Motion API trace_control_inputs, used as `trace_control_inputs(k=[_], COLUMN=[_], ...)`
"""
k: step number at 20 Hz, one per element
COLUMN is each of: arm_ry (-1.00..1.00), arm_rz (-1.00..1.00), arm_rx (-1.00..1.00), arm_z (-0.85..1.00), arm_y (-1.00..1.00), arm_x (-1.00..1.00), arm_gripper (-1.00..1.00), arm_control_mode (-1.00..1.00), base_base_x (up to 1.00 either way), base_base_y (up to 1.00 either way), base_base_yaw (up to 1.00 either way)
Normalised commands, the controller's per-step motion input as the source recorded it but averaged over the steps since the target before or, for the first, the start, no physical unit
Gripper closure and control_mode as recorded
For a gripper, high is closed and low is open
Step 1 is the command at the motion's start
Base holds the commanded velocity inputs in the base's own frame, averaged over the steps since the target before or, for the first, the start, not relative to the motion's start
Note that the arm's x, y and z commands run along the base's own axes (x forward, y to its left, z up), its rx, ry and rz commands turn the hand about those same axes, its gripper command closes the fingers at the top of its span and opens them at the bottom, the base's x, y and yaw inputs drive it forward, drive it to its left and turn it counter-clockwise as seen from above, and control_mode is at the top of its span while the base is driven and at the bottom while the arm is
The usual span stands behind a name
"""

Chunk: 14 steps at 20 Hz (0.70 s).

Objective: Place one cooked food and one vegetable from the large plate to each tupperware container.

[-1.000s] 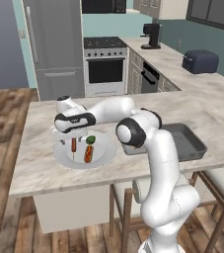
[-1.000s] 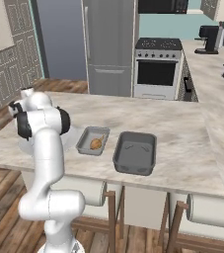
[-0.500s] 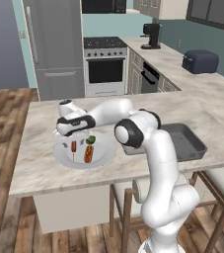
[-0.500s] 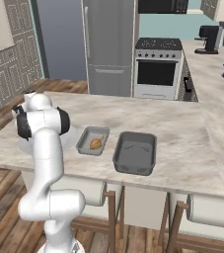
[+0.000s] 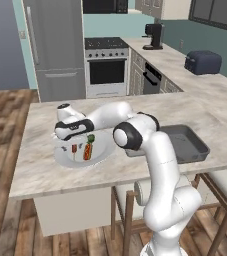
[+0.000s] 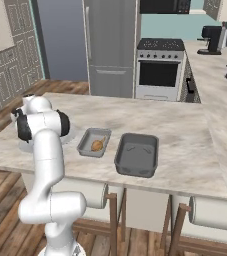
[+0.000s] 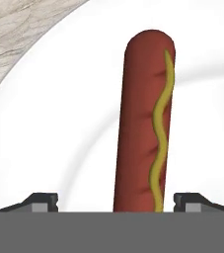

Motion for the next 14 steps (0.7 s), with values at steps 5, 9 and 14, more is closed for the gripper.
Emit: trace_control_inputs(k=[5, 9, 14], arm_ry=[0.00, -0.08, -0.08], arm_rz=[0.00, 0.00, 0.00], arm_rx=[0.00, 0.03, 0.04], arm_z=[-0.12, -0.10, 0.03], arm_y=[-0.09, -0.04, -0.02], arm_x=[-0.03, -0.07, -0.01], arm_gripper=[1.00, 1.00, 1.00], arm_control_mode=[-1.00, -1.00, -1.00], base_base_x=[0.00, 0.00, 0.00], base_base_y=[0.00, 0.00, 0.00], base_base_yaw=[0.00, 0.00, 0.00])
